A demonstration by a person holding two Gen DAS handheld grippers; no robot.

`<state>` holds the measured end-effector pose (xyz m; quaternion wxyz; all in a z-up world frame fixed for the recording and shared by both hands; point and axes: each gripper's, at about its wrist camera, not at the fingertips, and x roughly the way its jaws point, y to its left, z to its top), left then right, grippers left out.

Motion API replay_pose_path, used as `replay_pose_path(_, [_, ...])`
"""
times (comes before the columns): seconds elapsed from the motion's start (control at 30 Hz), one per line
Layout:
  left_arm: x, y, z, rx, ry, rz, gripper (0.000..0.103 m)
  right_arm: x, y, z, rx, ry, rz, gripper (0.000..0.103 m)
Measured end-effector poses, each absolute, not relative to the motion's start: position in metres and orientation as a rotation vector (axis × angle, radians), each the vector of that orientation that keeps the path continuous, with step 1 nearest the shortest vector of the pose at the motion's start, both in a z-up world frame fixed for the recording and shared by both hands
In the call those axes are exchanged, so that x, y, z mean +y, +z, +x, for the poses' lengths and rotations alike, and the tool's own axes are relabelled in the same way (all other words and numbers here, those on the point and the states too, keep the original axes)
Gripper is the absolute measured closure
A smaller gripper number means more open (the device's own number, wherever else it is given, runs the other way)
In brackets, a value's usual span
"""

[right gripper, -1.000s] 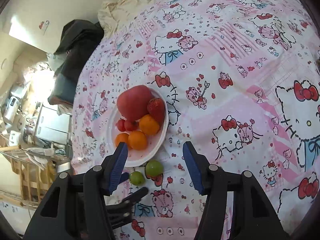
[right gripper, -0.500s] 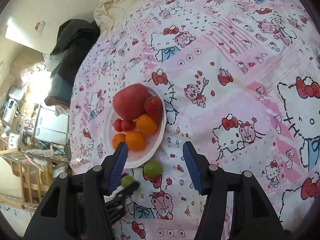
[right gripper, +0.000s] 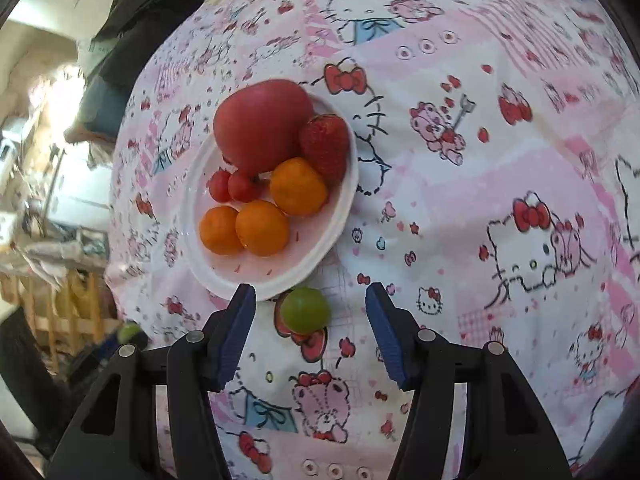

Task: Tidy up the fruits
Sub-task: 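Grasp a green lime with the left gripper while the right gripper grasps another lime, then release the lime onto the plate with the left gripper while the right gripper drops its lime there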

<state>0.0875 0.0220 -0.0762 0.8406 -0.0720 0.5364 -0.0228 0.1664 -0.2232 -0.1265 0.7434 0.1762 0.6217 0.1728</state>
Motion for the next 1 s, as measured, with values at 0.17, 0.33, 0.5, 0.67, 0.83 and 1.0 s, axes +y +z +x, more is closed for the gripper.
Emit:
replay_pose_path(0.17, [0.02, -0.074, 0.091, 1.117, -0.057, -0.167, 0.075, -0.209, -0.14, 0.162, 1.409, 0.414, 0.323, 0.043])
replay_pose_path(0.33, [0.015, -0.074, 0.092, 1.12, -0.073, -0.162, 0.075, -0.187, -0.15, 0.161, 1.429, 0.423, 0.219, 0.043])
replay_pose_path(0.5, [0.014, -0.074, 0.092, 1.115, -0.076, -0.16, 0.075, -0.17, -0.153, 0.158, 1.405, 0.416, 0.083, 0.044])
replay_pose_path(0.67, [0.013, -0.075, 0.093, 1.113, -0.07, -0.151, 0.075, -0.162, -0.152, 0.155, 1.388, 0.42, 0.0, 0.063])
replay_pose_path(0.83, [0.015, -0.081, 0.096, 1.103, -0.054, -0.128, 0.075, -0.166, -0.148, 0.154, 1.388, 0.426, 0.027, 0.068])
replay_pose_path(1.0, [0.016, -0.084, 0.095, 1.088, -0.036, -0.096, 0.075, -0.17, -0.135, 0.146, 1.364, 0.454, 0.06, 0.069])
